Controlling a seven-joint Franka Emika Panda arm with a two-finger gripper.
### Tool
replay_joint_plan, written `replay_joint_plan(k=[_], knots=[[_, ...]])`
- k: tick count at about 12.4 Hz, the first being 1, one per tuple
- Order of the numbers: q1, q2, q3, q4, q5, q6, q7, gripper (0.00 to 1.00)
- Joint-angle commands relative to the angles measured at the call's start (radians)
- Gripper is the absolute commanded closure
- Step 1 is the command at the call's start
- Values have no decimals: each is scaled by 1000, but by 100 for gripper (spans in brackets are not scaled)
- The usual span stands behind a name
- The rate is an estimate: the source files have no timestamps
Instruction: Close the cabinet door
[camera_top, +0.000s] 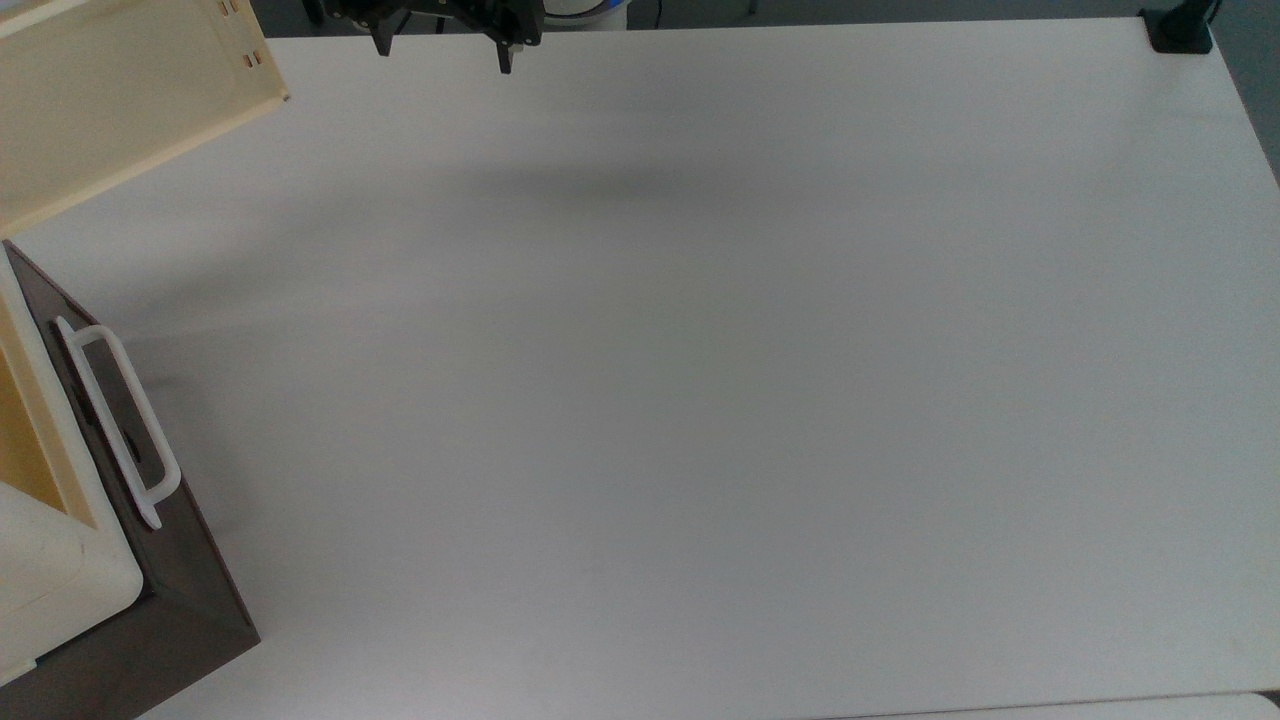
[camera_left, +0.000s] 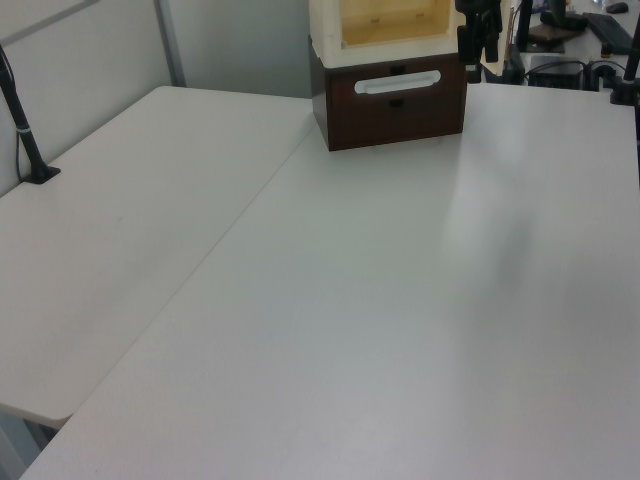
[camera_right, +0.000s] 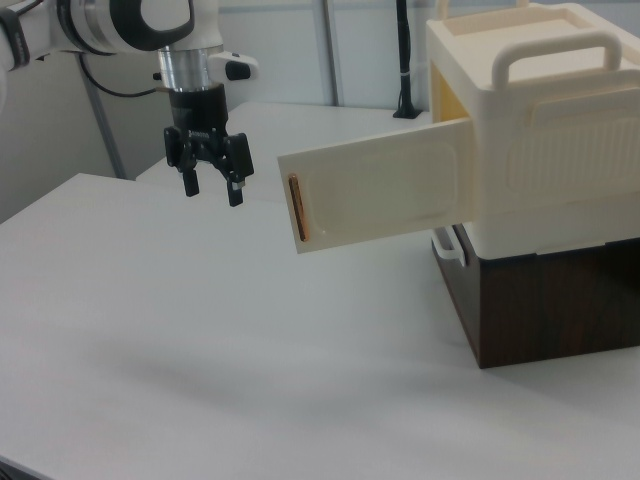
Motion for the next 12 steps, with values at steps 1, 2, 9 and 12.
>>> replay_joint_plan(k=[1, 2, 9, 12], knots=[[1, -11, -20, -12, -10, 45, -17, 0], [1, -11, -20, -12, -12, 44, -15, 0], [-5, -10, -19, -12, -1, 46, -15, 0], [3, -8, -17, -19, 1, 41, -15, 3]])
